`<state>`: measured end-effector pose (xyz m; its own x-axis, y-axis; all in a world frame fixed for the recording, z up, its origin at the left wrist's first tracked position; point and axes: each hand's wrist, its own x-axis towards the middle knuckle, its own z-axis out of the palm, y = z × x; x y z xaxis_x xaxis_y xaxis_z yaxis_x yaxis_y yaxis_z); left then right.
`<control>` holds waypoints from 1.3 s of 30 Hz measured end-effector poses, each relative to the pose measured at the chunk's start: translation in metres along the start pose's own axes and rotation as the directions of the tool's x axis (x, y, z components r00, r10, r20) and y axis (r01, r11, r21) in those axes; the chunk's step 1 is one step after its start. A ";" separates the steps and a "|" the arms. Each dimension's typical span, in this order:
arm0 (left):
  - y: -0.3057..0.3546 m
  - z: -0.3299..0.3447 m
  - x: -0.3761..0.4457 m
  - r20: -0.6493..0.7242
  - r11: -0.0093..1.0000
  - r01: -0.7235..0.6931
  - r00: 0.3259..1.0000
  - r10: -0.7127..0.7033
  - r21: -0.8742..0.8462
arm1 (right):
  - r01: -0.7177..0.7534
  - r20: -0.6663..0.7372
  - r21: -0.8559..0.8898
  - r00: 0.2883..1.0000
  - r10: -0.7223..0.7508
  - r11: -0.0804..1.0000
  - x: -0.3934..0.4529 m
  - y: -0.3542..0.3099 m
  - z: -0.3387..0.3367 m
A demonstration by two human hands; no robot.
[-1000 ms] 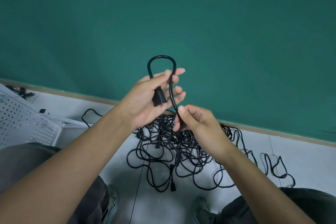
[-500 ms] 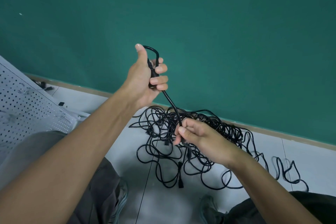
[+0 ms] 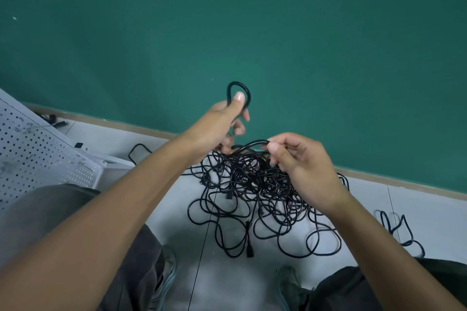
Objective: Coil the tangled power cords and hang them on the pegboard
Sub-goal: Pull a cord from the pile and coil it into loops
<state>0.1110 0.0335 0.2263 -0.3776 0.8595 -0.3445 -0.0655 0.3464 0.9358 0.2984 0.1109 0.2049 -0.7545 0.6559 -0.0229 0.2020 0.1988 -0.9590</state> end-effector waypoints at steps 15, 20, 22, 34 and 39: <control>0.000 0.012 -0.011 0.456 0.962 0.065 0.888 0.065 -0.264 | -0.051 -0.158 -0.170 0.987 0.024 0.984 0.002 0.001 -0.008; -0.001 0.007 -0.007 0.343 0.953 -0.023 0.930 0.131 -0.302 | -0.167 -0.178 -0.280 0.977 0.120 0.945 0.009 0.016 -0.013; -0.002 0.012 -0.006 0.269 0.958 -0.022 0.958 0.102 -0.287 | -0.246 -0.214 -0.235 0.957 0.197 0.940 0.011 0.021 -0.014; -0.016 0.029 -0.002 0.188 0.981 -0.041 0.979 0.077 -0.188 | -0.233 -0.141 0.450 0.935 0.326 0.862 0.009 -0.019 -0.010; -0.018 0.041 -0.009 0.288 0.971 0.060 0.957 0.010 -0.232 | -0.277 -0.079 0.454 0.934 0.347 0.847 0.010 -0.018 -0.011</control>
<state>0.1537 0.0348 0.2096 -0.0959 0.9348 -0.3419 -0.3002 0.3004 0.9053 0.2938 0.1216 0.2253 -0.5854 0.7396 -0.3322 0.0965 -0.3432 -0.9343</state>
